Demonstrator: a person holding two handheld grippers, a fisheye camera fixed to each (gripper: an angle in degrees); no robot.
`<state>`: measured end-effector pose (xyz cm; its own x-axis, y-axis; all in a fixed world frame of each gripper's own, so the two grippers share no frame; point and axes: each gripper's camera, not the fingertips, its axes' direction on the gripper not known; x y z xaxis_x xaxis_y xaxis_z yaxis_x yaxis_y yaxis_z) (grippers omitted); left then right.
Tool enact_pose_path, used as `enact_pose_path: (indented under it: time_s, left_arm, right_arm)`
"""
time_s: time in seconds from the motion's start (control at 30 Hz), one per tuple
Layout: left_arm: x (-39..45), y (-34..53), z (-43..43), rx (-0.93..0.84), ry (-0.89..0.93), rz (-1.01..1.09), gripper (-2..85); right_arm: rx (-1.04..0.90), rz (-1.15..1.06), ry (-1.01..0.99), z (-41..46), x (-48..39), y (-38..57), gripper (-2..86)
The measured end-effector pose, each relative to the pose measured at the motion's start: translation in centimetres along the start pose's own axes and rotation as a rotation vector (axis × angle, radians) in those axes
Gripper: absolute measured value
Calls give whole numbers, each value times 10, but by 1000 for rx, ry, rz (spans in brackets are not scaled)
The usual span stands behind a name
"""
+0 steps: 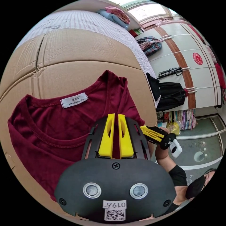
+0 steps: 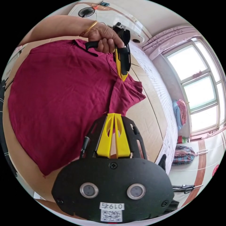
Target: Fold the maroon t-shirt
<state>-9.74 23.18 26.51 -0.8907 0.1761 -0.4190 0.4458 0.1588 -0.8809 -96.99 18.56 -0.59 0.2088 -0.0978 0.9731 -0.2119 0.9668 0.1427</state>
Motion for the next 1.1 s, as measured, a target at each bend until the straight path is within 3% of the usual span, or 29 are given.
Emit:
enact_pose_path:
  time_s: [0.17, 0.3, 0.4, 0.53, 0.63, 0.77, 0.87, 1.1]
  left_arm:
    - [14, 42, 14, 85, 17, 50, 9]
    - [55, 94, 39, 104, -153, 193, 9]
    - [75, 141, 64, 162, -213, 214, 8]
    - [81, 196, 93, 216, -154, 145, 9]
    - [111, 243, 122, 278, -270, 225, 9]
    - [169, 300, 175, 414, -709, 505, 9]
    - [192, 330, 231, 393, -995, 804, 11]
    - [187, 364, 301, 179, -972, 1166, 32]
  right_arm:
    - [82, 163, -72, -25, 26, -1, -9]
    - [121, 372, 3, -57, 41, -3, -9]
    - [191, 329, 44, -83, 14, -21, -8]
    - [115, 170, 135, -81, -26, -65, 1]
    - [94, 170, 130, -88, -25, -81, 54]
    - [93, 235, 146, -111, -18, -87, 62]
    - [34, 198, 206, -114, -31, -96, 50]
    - [17, 160, 147, -132, -22, -126, 73]
